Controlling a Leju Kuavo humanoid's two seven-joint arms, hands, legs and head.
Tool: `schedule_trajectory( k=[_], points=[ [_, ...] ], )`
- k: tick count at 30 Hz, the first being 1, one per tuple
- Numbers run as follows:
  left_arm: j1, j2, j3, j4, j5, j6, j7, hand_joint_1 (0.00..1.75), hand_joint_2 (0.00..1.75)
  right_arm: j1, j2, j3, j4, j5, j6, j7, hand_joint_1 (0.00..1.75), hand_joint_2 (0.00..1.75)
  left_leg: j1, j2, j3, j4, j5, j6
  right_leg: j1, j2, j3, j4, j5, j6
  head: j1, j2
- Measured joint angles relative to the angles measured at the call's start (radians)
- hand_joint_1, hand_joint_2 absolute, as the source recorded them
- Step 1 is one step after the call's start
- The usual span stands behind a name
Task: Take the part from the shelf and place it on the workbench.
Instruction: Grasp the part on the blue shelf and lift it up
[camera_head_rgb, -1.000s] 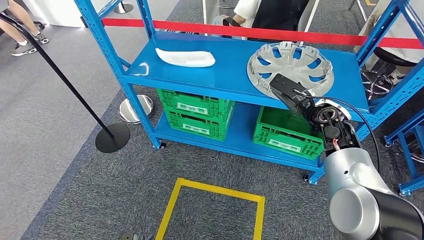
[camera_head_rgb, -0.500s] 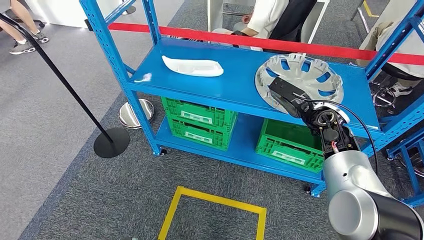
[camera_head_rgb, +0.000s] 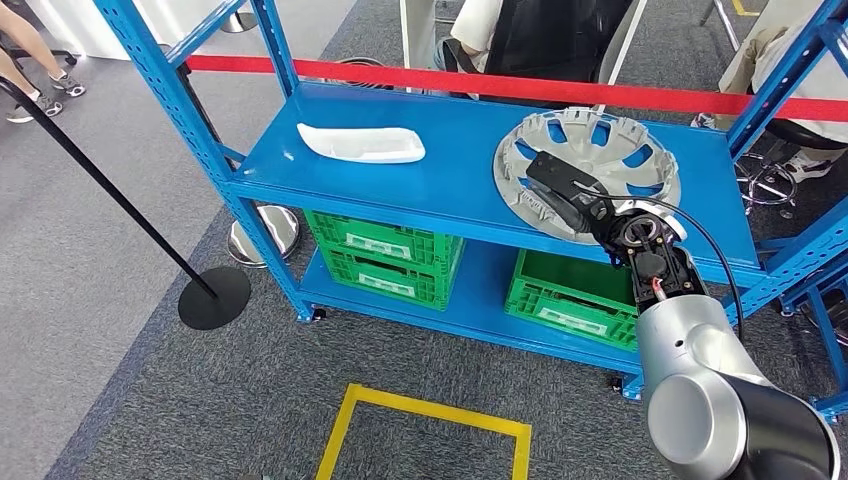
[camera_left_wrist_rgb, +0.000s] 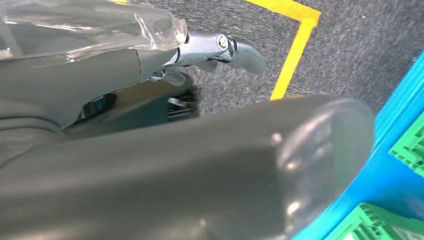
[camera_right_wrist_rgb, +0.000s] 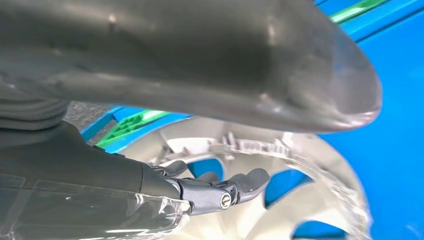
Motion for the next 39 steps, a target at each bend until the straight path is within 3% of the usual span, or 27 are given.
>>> schedule_trajectory(
  k=[1, 3, 7, 8, 10, 12, 13, 14, 16, 17, 18, 21, 23, 26, 27, 28, 29, 31, 32, 34, 39],
  points=[
    [0.0, 0.0, 0.0, 0.0, 0.001, -0.001, 0.0, 0.0, 0.0, -0.002, 0.002, -0.005, 0.0, -0.018, 0.001, -0.012, 0.0, 0.0, -0.003, 0.0, 0.027, -0.069, 0.033, 0.007, 0.002, 0.001, 0.005, 0.0, -0.004, 0.003, 0.0, 0.0],
    [-0.001, -0.001, 0.001, 0.0, 0.002, -0.002, 0.0, 0.0, 0.0, -0.006, 0.006, -0.022, 0.0, -0.057, 0.001, -0.037, 0.0, 0.0, -0.008, 0.001, 0.063, -0.146, 0.054, 0.017, 0.004, 0.003, 0.009, 0.0, -0.011, 0.013, 0.0, 0.0],
    [0.004, -0.005, 0.001, 0.0, 0.004, -0.004, -0.001, 0.0, 0.0, -0.009, 0.005, -0.053, 0.0, -0.09, 0.001, -0.057, 0.0, 0.0, -0.006, -0.001, 0.082, -0.166, 0.052, 0.031, 0.003, -0.001, 0.006, 0.016, -0.028, 0.033, 0.002, 0.0],
    [0.004, -0.007, 0.001, 0.0, 0.004, -0.006, -0.001, 0.0, 0.0, -0.01, 0.004, -0.058, 0.0, -0.091, 0.001, -0.057, 0.0, 0.0, -0.003, 0.0, 0.088, -0.17, 0.053, 0.036, 0.003, -0.002, -0.01, 0.053, -0.048, 0.037, 0.003, 0.0],
    [0.005, -0.011, 0.002, 0.0, 0.004, -0.016, -0.001, 0.0, 0.0, -0.008, 0.0, -0.066, 0.002, -0.09, 0.001, -0.056, 0.0, 0.0, -0.004, 0.0, 0.092, -0.171, 0.05, 0.043, 0.003, -0.003, -0.074, 0.182, -0.106, 0.042, 0.004, 0.0],
    [0.007, -0.012, 0.002, 0.0, 0.004, -0.025, -0.002, 0.0, 0.0, -0.003, -0.006, -0.072, 0.004, -0.087, 0.001, -0.053, 0.0, 0.0, -0.005, -0.001, 0.095, -0.17, 0.045, 0.046, 0.002, -0.004, -0.129, 0.277, -0.129, 0.046, 0.004, 0.0],
    [0.008, -0.012, 0.002, 0.0, 0.004, -0.029, -0.002, 0.0, 0.0, -0.001, -0.008, -0.074, 0.004, -0.085, 0.001, -0.051, 0.0, 0.0, -0.005, -0.001, 0.097, -0.168, 0.042, 0.045, 0.002, -0.004, -0.131, 0.271, -0.113, 0.046, 0.004, 0.0],
    [0.008, -0.013, 0.002, 0.0, 0.004, -0.032, -0.002, 0.0, 0.0, 0.0, -0.011, -0.075, 0.004, -0.083, 0.001, -0.049, 0.0, 0.0, -0.005, -0.002, 0.1, -0.166, 0.038, 0.044, 0.002, -0.004, -0.113, 0.223, -0.081, 0.045, 0.003, 0.0],
    [0.008, -0.016, 0.002, 0.0, 0.003, -0.037, -0.001, 0.0, 0.0, -0.001, -0.017, -0.076, 0.005, -0.082, 0.001, -0.048, 0.0, 0.0, -0.007, -0.004, 0.102, -0.156, 0.026, 0.036, 0.002, -0.006, -0.048, 0.08, -0.017, 0.042, 0.003, 0.0],
    [0.008, -0.017, 0.002, 0.0, 0.003, -0.038, -0.001, 0.0, 0.0, -0.001, -0.02, -0.077, 0.005, -0.083, 0.001, -0.048, 0.0, 0.0, -0.008, -0.004, 0.101, -0.151, 0.021, 0.032, 0.003, -0.006, -0.024, 0.031, -0.001, 0.039, 0.003, 0.0],
    [0.008, -0.018, 0.002, 0.0, 0.003, -0.038, 0.0, 0.0, 0.0, -0.001, -0.023, -0.078, 0.005, -0.084, 0.001, -0.05, 0.0, 0.44, -0.01, -0.005, 0.099, -0.147, 0.017, 0.028, 0.005, -0.005, -0.012, 0.007, 0.002, 0.036, 0.002, 0.0],
    [0.009, -0.019, 0.002, 0.0, 0.003, -0.037, 0.002, 0.0, 0.0, 0.003, -0.029, -0.083, 0.005, -0.086, 0.001, -0.055, 0.0, 1.75, -0.008, -0.005, 0.097, -0.144, 0.01, 0.019, 0.006, -0.001, -0.008, 0.005, -0.003, 0.023, 0.002, 0.0],
    [0.01, -0.019, 0.002, 0.0, 0.003, -0.036, 0.002, 0.0, 0.0, 0.001, -0.029, -0.085, 0.005, -0.089, 0.001, -0.056, 0.0, 1.75, -0.006, -0.004, 0.077, -0.101, -0.017, 0.008, -0.001, -0.001, -0.003, 0.002, -0.004, 0.013, -0.001, 0.0],
    [0.012, -0.019, 0.002, 0.001, 0.002, -0.034, 0.002, 0.0, 0.0, 0.003, -0.027, -0.087, 0.007, -0.096, 0.001, -0.057, 0.0, 1.75, 0.001, -0.003, -0.025, 0.081, -0.087, -0.007, -0.003, -0.001, 0.0, 0.002, -0.008, 0.007, -0.005, 0.0],
    [0.013, -0.019, 0.002, 0.002, 0.001, -0.034, 0.002, 0.0, 0.0, 0.005, -0.026, -0.088, 0.009, -0.098, 0.001, -0.057, 0.0, 1.75, 0.003, -0.002, -0.055, 0.125, -0.093, -0.008, -0.004, -0.001, 0.001, 0.003, -0.008, 0.007, -0.005, 0.0],
    [0.014, -0.019, 0.002, 0.002, 0.001, -0.035, 0.002, 0.0, 0.0, 0.007, -0.026, -0.09, 0.01, -0.1, 0.001, -0.056, 0.0, 1.31, 0.004, -0.002, -0.067, 0.134, -0.081, -0.009, -0.004, -0.001, 0.002, 0.003, -0.009, 0.007, -0.005, 0.0],
    [0.015, -0.018, 0.002, 0.003, 0.0, -0.035, 0.002, 0.0, 0.0, 0.008, -0.025, -0.092, 0.012, -0.1, 0.001, -0.056, 0.0, 0.87, 0.004, -0.002, -0.058, 0.101, -0.052, -0.008, -0.005, -0.001, 0.003, 0.002, -0.01, 0.008, -0.005, 0.0],
    [0.016, -0.017, 0.002, 0.003, -0.001, -0.036, 0.002, 0.0, 0.0, 0.008, -0.025, -0.095, 0.013, -0.102, 0.001, -0.055, 0.0, 0.0, 0.004, -0.001, 0.005, -0.038, 0.017, -0.003, -0.005, 0.0, 0.007, 0.002, -0.013, 0.011, -0.005, 0.0],
    [0.016, -0.016, 0.002, 0.003, -0.001, -0.036, 0.001, 0.0, 0.0, 0.008, -0.026, -0.097, 0.013, -0.102, 0.001, -0.055, 0.0, 0.0, 0.002, -0.001, 0.035, -0.097, 0.038, 0.0, -0.004, 0.0, 0.008, 0.002, -0.015, 0.015, -0.004, 0.0],
    [0.017, -0.016, 0.002, 0.003, 0.0, -0.035, -0.001, 0.0, 0.0, 0.008, -0.027, -0.098, 0.013, -0.099, 0.001, -0.055, 0.0, 0.0, -0.002, -0.002, 0.064, -0.148, 0.045, 0.006, -0.002, 0.001, 0.01, 0.001, -0.017, 0.025, -0.004, 0.0],
    [0.023, -0.015, 0.002, 0.003, 0.003, -0.022, -0.011, 0.0, 0.0, 0.008, -0.031, -0.099, 0.013, -0.079, 0.001, -0.048, 0.0, 0.0, -0.002, -0.007, 0.067, -0.151, 0.05, 0.009, -0.001, -0.001, 0.018, -0.009, -0.017, 0.014, -0.002, 0.0]
  ],
)
